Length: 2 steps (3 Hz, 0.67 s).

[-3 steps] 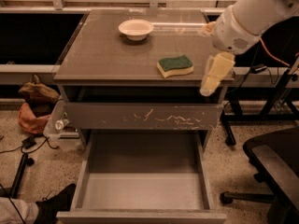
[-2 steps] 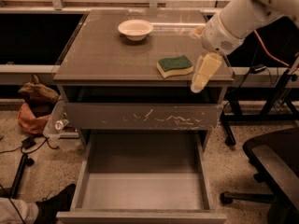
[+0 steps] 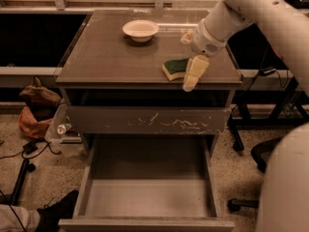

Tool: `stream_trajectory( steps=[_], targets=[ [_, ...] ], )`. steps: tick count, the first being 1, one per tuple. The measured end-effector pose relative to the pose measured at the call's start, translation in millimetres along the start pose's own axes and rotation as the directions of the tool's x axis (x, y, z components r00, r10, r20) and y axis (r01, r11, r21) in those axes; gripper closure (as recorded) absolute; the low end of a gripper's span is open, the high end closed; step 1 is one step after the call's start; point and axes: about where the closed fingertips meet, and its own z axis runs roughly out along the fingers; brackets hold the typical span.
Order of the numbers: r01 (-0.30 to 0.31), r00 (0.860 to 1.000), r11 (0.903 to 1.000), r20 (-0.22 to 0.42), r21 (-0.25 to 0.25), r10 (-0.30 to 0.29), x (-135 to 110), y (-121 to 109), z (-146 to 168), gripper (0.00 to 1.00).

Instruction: Place sponge into middle drawer

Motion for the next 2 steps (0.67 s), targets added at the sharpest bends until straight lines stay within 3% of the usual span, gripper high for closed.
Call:
stream_trajectory(
  steps=[2],
  targets=[
    [0.01,1.0,0.9988,-0.026,-0.048,-0.011,-3.9,-21.3,35.1,0.0]
  ],
)
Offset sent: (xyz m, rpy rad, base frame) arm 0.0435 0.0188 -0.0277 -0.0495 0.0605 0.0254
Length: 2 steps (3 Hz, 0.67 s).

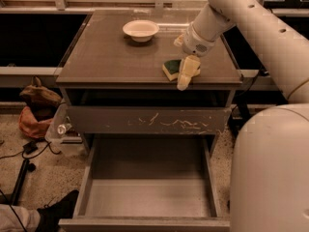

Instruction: Place sponge into middle drawer

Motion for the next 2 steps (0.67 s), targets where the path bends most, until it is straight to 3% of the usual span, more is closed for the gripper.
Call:
stream_trajectory(
  steps=[1,2],
  targets=[
    [-0.003,1.0,0.9998,-0.015,-0.02,0.003,1.4,-4.5,9.6,0.0],
    [-0.008,1.0,0.9992,-0.03,-0.04,0.007,6.6,-4.7,16.5,0.19]
  ],
)
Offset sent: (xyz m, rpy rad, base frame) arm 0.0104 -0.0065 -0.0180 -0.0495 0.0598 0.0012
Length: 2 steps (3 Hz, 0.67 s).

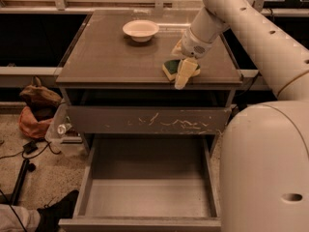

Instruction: Place sponge into middle drawer

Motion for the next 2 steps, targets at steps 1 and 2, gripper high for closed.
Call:
stream_trajectory(
  steps=[1,2],
  targets=[
    [0.0,1.0,1.0,-0.001,-0.001,0.0,0.3,0.0,0.4,0.42],
    [0.0,1.0,1.0,-0.001,-0.001,0.0,0.3,0.0,0.4,0.65]
  ],
)
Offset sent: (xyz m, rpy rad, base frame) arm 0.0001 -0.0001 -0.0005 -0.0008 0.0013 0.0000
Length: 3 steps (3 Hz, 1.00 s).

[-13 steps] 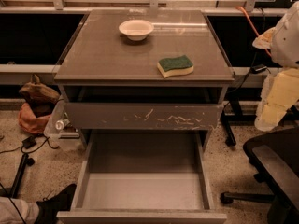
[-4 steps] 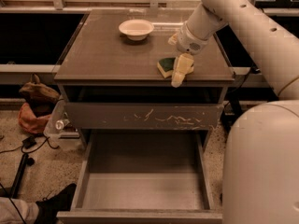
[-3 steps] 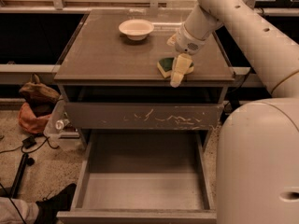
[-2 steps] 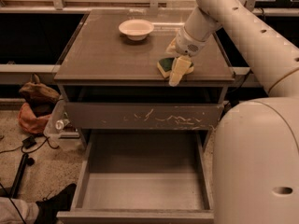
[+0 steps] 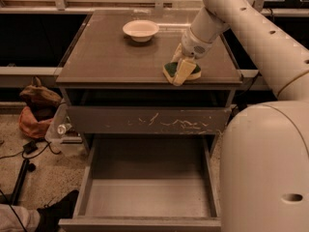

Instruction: Place sponge into middle drawer

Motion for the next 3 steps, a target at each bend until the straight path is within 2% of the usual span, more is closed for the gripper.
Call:
stream_trajectory(
  steps=[1,2,3],
  targets=[
    [0.002,1.0,1.0,-0.009,0.006,-0.002,-6.2,10.9,-9.6,0.88],
    [-0.004,1.0,0.9963,0.017,0.085,0.003,-21.4,35.4,-45.9,1.0],
    [-0.025,0.992,0.9887,0.128,0.148,0.006,-39.1,74.6,-58.8,1.0]
  ],
)
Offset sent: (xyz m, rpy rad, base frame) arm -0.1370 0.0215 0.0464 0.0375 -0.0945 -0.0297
